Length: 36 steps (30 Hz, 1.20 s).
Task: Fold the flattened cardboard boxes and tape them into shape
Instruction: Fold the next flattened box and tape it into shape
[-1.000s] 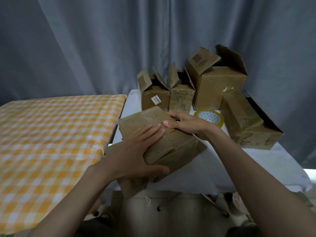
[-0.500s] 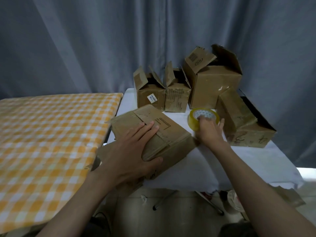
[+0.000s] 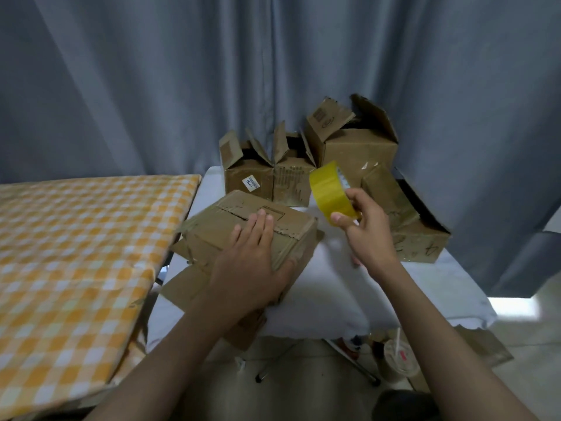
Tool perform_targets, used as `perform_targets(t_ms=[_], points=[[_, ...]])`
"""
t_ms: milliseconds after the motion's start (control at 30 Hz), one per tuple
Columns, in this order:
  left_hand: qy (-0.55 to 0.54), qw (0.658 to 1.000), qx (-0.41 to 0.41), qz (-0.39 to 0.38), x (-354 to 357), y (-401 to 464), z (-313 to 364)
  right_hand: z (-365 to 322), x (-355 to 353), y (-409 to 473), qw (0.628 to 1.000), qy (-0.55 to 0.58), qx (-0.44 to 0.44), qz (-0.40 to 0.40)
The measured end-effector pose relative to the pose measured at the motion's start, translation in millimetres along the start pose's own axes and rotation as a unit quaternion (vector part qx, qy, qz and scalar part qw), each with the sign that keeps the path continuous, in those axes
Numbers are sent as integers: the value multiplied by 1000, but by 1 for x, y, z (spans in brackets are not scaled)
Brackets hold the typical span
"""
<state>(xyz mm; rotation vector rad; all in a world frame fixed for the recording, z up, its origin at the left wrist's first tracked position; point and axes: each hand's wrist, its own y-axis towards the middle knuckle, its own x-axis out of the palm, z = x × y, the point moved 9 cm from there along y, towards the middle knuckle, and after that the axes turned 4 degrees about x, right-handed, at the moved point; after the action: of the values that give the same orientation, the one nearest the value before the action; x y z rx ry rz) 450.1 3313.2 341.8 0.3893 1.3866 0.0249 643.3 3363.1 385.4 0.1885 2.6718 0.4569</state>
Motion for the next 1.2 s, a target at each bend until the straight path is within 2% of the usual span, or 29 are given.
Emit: perform_targets(t_ms=[133,267,333,433,600,967,1200], points=[[-188,979,-83,-10,-12,15,-9,-9,-2,-12,999,19,-37,-24],[-258,961,-87,41,-35,41,-11,-19,4,-17,996,6,-69,-55],[-268,957,-60,93,-49,49,-5,-20,6,-18,996,7,-73,-58],[-279,944,23,177,-71,54,10,-16,6,-16,997,11,-61,-53],[-254,936,106,220,-78,54,31,-14,3,-13,997,16,-63,-41],[-228,915,128,307,-89,38,42,-10,0,-13,997,29,-53,-48],[-231,912,125,314,-88,30,51,-14,1,-14,997,23,-59,-50]])
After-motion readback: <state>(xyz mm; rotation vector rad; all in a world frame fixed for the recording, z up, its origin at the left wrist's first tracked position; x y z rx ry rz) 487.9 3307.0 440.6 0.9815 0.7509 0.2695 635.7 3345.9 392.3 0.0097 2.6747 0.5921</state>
